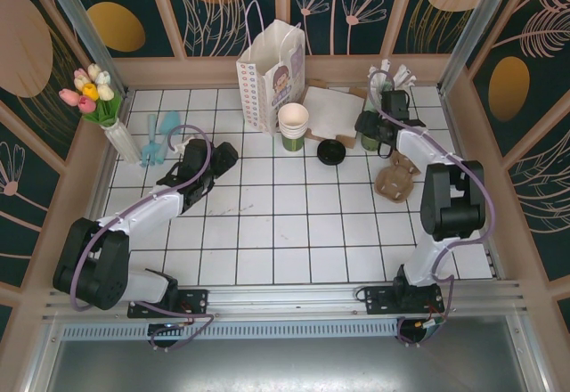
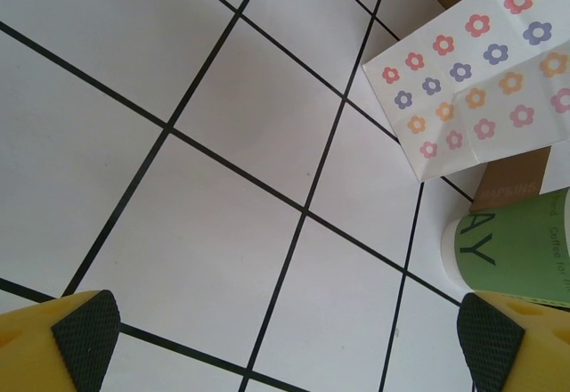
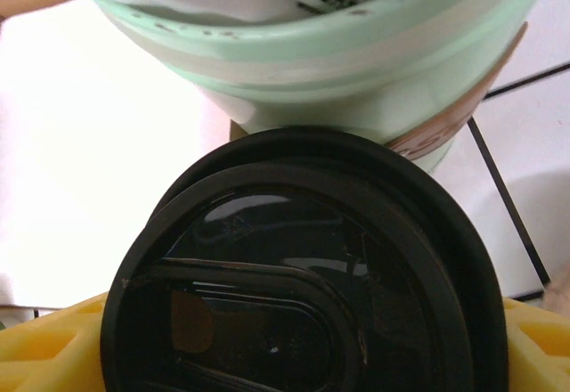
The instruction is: Pack the takeout coffee
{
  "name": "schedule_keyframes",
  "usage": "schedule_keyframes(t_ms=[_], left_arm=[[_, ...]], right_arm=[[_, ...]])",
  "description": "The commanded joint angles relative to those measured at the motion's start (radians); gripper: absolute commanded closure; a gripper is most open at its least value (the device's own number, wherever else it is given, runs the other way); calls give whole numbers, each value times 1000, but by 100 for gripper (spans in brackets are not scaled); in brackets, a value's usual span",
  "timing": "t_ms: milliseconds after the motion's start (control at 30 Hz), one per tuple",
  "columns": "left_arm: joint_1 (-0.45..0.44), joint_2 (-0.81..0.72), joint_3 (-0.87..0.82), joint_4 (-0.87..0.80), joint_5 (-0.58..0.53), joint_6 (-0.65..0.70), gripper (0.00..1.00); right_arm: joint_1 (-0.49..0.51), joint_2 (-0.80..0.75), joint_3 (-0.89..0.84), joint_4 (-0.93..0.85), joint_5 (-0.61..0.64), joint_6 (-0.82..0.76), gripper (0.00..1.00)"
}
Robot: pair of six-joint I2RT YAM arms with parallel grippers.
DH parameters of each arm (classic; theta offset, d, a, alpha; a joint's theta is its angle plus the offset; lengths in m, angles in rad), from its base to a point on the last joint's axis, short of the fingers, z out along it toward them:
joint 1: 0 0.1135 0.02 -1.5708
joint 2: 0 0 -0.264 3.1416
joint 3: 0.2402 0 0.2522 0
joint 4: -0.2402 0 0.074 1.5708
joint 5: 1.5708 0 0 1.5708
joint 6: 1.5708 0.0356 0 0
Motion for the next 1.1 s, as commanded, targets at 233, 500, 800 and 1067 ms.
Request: schedule_keyframes(t_ms=[233, 500, 800, 1067], left_arm=[[-5, -6, -10, 17, -4, -4, 1], [-6, 1, -9, 23, 18, 1, 1], [-5, -2, -16, 29, 38, 9, 2], [-5, 4, -12, 50, 76, 16, 1]], right_arm=[[-1, 26, 65, -5, -47, 41, 25], [-3, 22, 59, -37, -73, 81, 24], [-5, 65, 95, -75, -77, 118, 19], [-2, 59, 126, -120, -59, 103, 12]])
